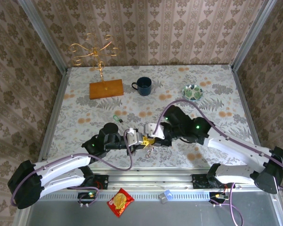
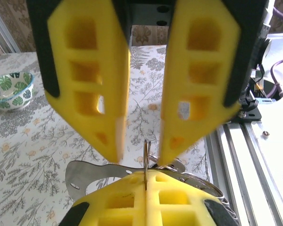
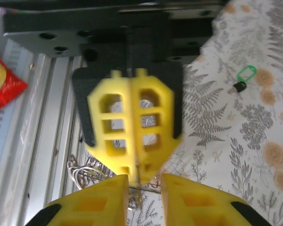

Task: Put the keys on the keyring

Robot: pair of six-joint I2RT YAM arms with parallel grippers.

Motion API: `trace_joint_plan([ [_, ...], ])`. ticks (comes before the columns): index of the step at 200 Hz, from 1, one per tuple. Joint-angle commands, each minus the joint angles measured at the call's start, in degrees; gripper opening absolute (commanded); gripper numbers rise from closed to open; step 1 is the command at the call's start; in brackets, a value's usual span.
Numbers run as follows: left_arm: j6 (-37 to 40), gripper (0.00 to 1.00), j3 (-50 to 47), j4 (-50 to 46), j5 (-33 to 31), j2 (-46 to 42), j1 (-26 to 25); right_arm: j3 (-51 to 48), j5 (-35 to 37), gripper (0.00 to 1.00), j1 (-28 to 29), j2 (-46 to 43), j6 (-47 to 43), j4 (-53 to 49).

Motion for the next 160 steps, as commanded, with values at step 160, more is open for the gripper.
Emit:
trace_joint_plan([
  [160, -7.5, 0.17, -4.6, 15.6, 2.0, 0.5, 0.9, -11.9, -7.5, 0.0, -3.1, -6.9, 8.1, 14.0],
])
